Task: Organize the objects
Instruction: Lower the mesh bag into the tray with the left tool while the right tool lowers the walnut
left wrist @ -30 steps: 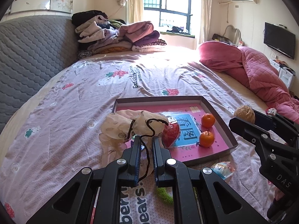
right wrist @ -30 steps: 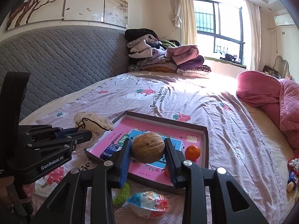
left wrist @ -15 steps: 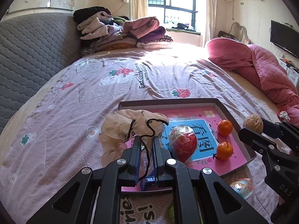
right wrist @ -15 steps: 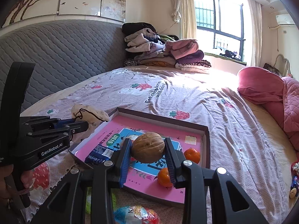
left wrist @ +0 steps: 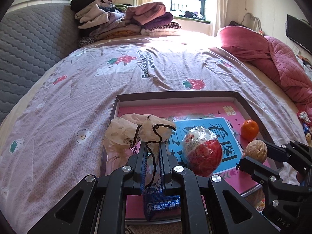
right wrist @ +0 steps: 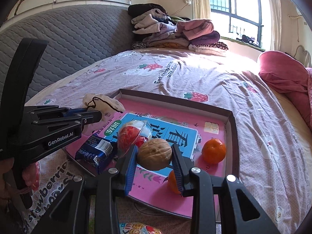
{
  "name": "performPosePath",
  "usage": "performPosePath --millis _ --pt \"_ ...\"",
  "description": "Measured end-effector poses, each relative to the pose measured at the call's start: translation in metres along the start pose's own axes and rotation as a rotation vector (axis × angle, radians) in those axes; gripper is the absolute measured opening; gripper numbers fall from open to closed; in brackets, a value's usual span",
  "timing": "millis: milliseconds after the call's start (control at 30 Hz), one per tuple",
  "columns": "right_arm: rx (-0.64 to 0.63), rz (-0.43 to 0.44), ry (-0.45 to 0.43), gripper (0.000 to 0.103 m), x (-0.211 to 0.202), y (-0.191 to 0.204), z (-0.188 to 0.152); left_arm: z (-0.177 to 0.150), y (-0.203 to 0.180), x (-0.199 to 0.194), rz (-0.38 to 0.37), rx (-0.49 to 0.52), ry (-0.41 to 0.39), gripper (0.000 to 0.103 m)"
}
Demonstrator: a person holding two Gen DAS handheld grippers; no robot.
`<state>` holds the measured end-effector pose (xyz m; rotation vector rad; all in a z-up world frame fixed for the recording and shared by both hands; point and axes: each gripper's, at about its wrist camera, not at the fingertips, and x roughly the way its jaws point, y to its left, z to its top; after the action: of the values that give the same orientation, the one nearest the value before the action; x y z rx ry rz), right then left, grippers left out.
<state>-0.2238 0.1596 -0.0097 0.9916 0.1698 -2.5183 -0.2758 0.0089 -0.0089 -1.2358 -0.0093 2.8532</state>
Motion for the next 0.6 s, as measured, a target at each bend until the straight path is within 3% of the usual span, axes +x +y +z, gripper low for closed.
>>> performPosePath --millis 300,600 --pt "0.013 0.005 0.072 0.035 0.021 -0.004 -0.007 -0.002 0.003 0.024 -0.01 -0.017 0.07 0.011" --pt "-0.036 -0.017 0.081 0.035 0.023 0.003 -0.008 -0.008 0.002 0.032 -0.026 -0.014 0.107 0.016"
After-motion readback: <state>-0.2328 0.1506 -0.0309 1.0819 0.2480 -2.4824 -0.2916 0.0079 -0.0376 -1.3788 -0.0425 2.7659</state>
